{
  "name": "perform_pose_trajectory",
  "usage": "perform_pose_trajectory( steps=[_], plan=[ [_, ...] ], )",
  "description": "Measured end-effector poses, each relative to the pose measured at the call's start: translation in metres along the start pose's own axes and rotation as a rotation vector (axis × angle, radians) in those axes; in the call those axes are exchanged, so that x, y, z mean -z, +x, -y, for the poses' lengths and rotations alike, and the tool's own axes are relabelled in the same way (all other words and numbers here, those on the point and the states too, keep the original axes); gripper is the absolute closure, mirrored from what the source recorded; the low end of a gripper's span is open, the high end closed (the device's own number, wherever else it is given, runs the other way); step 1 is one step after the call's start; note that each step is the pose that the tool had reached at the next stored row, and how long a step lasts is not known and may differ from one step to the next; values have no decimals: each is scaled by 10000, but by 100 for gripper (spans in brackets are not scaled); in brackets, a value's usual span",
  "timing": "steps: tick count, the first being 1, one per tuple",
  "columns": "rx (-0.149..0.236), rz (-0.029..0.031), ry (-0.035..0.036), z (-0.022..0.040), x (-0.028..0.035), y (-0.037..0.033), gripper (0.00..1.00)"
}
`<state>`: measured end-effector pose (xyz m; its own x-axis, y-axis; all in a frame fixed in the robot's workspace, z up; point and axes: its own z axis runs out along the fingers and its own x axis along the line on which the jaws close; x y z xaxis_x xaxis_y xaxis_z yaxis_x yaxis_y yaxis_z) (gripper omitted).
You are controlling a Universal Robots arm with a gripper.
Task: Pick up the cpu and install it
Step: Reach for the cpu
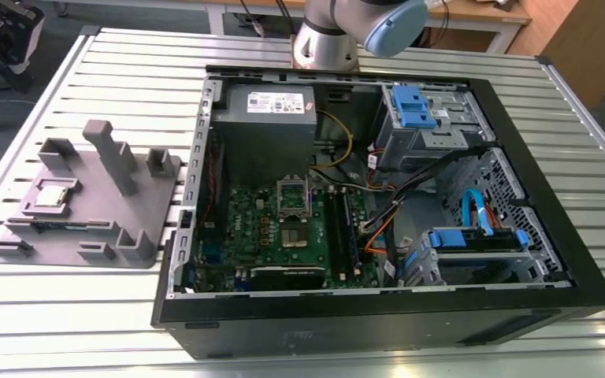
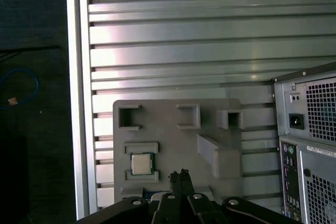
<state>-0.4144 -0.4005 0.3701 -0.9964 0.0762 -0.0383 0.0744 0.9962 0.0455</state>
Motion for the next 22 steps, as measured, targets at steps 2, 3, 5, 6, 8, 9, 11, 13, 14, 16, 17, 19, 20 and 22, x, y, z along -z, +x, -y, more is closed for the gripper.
perform_pose_trajectory(
  steps=[2, 3, 5, 6, 8, 9, 11, 13, 14, 16, 17, 19, 20, 22],
  plan=[
    [0, -2, 2, 2, -11, 6, 89],
    [0, -2, 2, 4, -19, 11, 89],
    [0, -2, 1, 7, -36, 20, 89],
    [0, -2, 2, 9, -45, 25, 89],
    [0, -1, 1, 12, -62, 34, 89],
    [0, -2, 1, 14, -69, 38, 89],
    [0, -2, 2, 17, -85, 47, 89],
    [0, -2, 1, 20, -101, 55, 89],
    [-1, -2, 1, 21, -109, 60, 89],
    [0, -2, 2, 24, -127, 69, 89],
    [0, -2, 2, 25, -136, 74, 89],
    [0, -1, 2, 28, -154, 84, 89],
    [0, -2, 1, 30, -164, 89, 89],
    [0, -2, 2, 32, -184, 99, 89]
  ],
)
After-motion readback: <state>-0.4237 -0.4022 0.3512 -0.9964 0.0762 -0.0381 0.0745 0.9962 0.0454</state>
